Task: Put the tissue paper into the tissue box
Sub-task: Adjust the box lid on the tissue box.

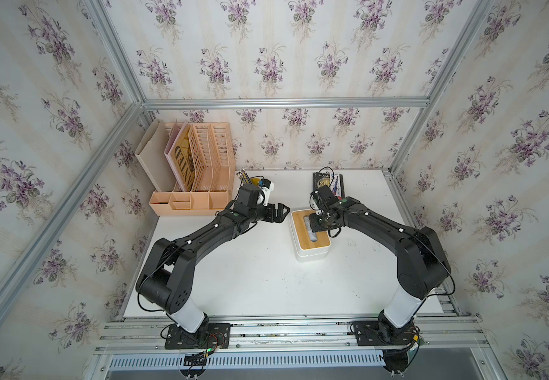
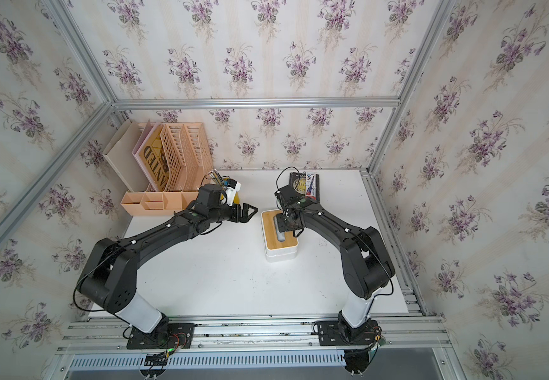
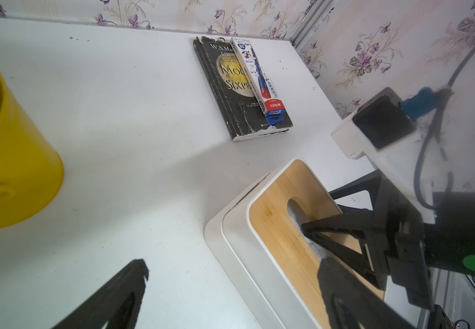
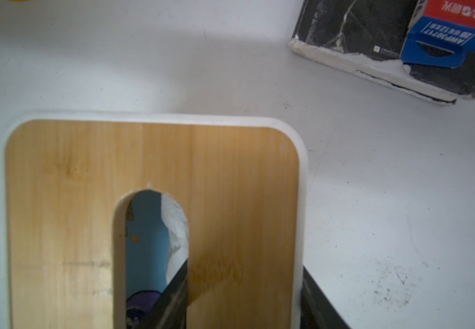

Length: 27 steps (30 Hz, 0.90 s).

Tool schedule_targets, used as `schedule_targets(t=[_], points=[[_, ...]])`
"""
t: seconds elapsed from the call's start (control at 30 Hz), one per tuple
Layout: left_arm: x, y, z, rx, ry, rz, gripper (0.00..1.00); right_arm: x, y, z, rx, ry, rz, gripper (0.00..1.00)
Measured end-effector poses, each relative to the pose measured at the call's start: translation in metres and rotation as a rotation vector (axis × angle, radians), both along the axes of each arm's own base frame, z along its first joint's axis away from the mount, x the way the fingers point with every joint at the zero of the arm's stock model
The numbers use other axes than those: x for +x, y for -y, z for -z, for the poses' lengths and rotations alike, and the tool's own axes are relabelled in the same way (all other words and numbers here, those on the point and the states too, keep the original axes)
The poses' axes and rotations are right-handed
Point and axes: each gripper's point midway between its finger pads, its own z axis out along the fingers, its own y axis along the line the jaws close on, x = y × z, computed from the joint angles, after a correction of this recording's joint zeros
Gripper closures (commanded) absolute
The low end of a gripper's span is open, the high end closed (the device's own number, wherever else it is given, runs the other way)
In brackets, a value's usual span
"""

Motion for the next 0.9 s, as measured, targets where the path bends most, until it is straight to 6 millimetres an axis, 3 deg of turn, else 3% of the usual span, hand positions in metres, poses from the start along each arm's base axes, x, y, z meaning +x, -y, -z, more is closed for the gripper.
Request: schedule_targets(t=[0.27, 0.67, 0.9], points=[[0.008, 0.021, 0.025, 0.078, -0.063, 0.050, 0.02, 0.001, -0.001, 0.001, 0.002, 0.004, 0.000, 0.71], [0.013, 0.017, 0.057, 0.177, -0.149, 0.026, 0.03, 0.001, -0.001, 0.005, 0.006, 0.007, -0.004, 0.71], [0.017, 0.015, 0.057, 0.194, -0.143, 0.015, 0.03, 0.002, -0.002, 0.003, 0.004, 0.007, -0.005, 0.71]])
